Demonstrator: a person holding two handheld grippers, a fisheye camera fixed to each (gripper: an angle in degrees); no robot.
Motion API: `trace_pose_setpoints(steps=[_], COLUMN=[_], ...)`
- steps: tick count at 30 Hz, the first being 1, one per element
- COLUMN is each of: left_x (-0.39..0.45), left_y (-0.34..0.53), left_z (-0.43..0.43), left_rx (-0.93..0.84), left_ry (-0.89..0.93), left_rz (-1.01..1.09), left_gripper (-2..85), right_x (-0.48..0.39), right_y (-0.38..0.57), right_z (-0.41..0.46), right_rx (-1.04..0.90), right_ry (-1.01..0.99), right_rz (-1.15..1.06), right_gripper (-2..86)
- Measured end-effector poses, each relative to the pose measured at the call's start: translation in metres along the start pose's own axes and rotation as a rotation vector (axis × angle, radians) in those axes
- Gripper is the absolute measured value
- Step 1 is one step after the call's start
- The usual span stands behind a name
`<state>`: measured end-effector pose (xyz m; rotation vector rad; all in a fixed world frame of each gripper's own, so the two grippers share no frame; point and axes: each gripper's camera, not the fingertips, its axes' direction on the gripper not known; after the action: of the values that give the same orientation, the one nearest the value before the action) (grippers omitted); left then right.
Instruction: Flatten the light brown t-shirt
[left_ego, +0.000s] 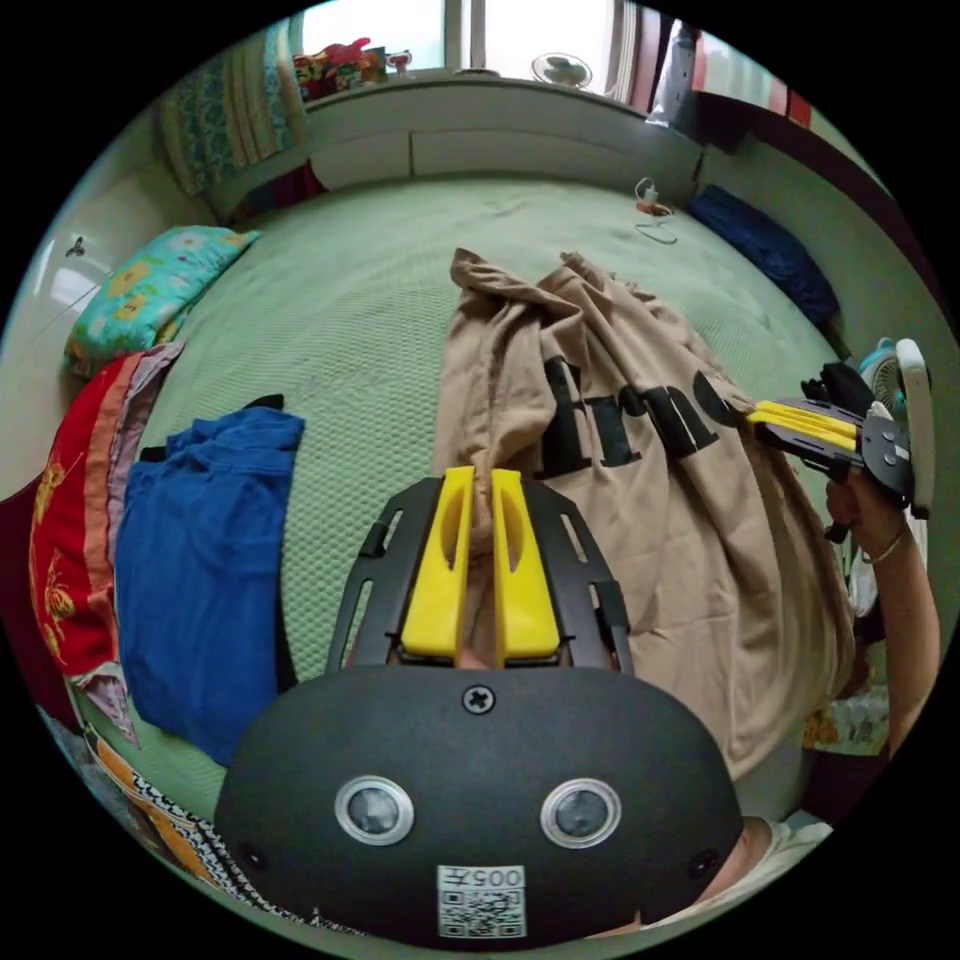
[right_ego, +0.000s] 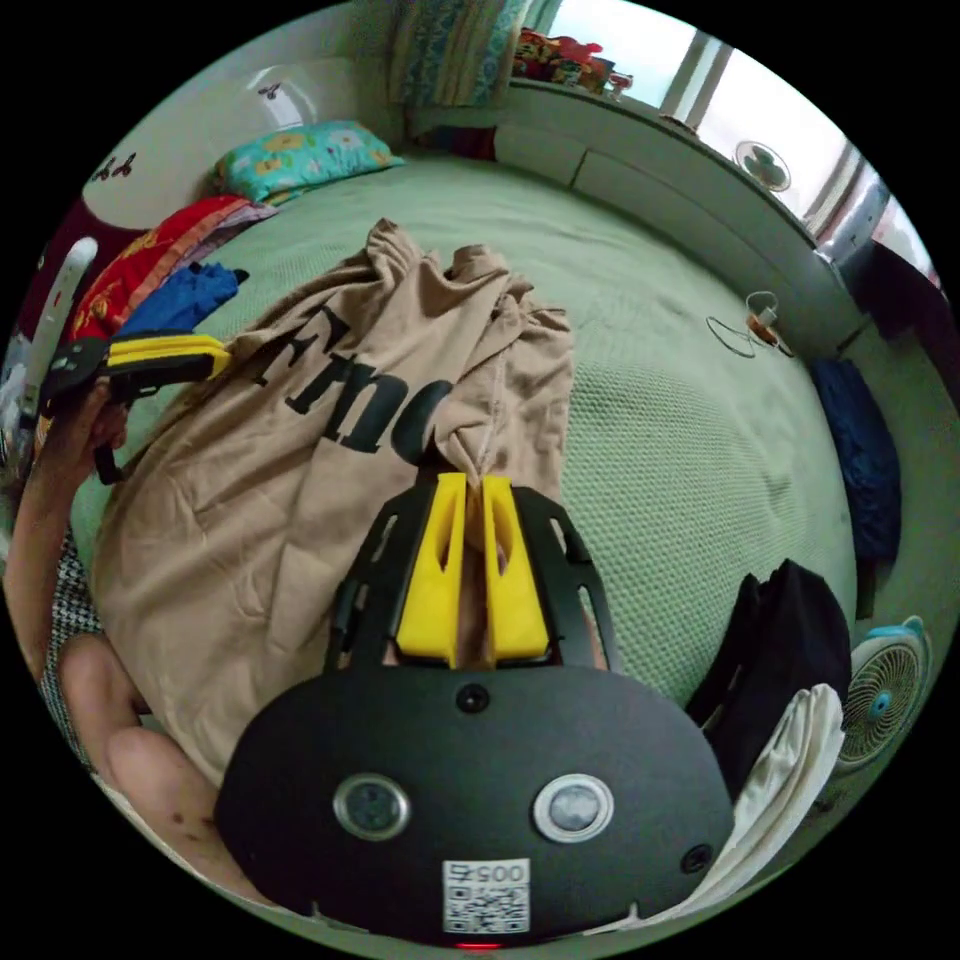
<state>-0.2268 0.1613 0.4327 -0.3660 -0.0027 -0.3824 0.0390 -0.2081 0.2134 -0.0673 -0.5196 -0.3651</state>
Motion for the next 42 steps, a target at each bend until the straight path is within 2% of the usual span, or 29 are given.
trace_pose_setpoints(steps=[4,8,12,15,18,20,22,25,27,30,32,34,37,39,42], left_x=[-0.046,-0.095,-0.133,-0.149,-0.149,-0.145,-0.136,-0.099,-0.069,-0.036,-0.031,-0.028,-0.039,-0.055,-0.079], left_y=[-0.009,-0.013,-0.004,-0.001,0.001,0.007,0.016,0.028,0.032,0.036,0.033,0.027,0.015,0.008,0.005], left_z=[-0.005,0.009,0.021,0.018,-0.008,-0.035,-0.049,-0.046,-0.030,0.005,0.021,0.024,0.032,0.038,0.040], left_rx=[0.003,-0.046,-0.022,0.010,0.063,0.103,0.161,0.193,0.176,0.126,0.086,0.102,0.080,0.068,0.091], left_ry=[-0.099,-0.143,-0.009,0.094,-0.027,-0.175,-0.195,-0.054,-0.026,-0.017,0.089,0.113,0.063,0.095,0.078], left_rz=[-0.093,-0.232,-0.384,-0.471,-0.469,-0.467,-0.482,-0.397,-0.314,-0.260,-0.256,-0.201,-0.184,-0.196,-0.217], left_gripper=[4.6,4.5,4.5,4.6,3.8,2.9,1.1,0.0,0.0,-0.3,-0.4,-0.5,-0.6,-0.6,-0.6], right_x=[0.060,0.128,0.164,0.161,0.150,0.144,0.138,0.118,0.098,0.079,0.072,0.067,0.064,0.067,0.092], right_y=[-0.007,-0.007,-0.002,-0.015,-0.031,-0.039,-0.048,-0.067,-0.083,-0.106,-0.118,-0.129,-0.144,-0.155,-0.172], right_z=[0.000,0.021,0.059,0.071,0.060,0.045,0.033,0.028,0.044,0.090,0.118,0.144,0.179,0.188,0.172], right_rx=[-0.011,-0.110,-0.205,-0.243,-0.220,-0.163,-0.109,0.022,0.080,0.024,-0.007,-0.043,-0.087,-0.117,-0.036], right_ry=[0.086,0.119,0.078,0.107,0.164,0.204,0.210,0.121,0.055,0.051,0.087,0.128,0.242,0.312,0.352], right_rz=[0.179,0.428,0.591,0.544,0.450,0.419,0.385,0.286,0.210,0.158,0.155,0.163,0.183,0.193,0.255], right_gripper=[-1.0,-1.0,-0.7,1.2,3.4,3.8,4.9,7.7,9.3,10.6,10.7,10.8,5.5,-0.1,-0.7])
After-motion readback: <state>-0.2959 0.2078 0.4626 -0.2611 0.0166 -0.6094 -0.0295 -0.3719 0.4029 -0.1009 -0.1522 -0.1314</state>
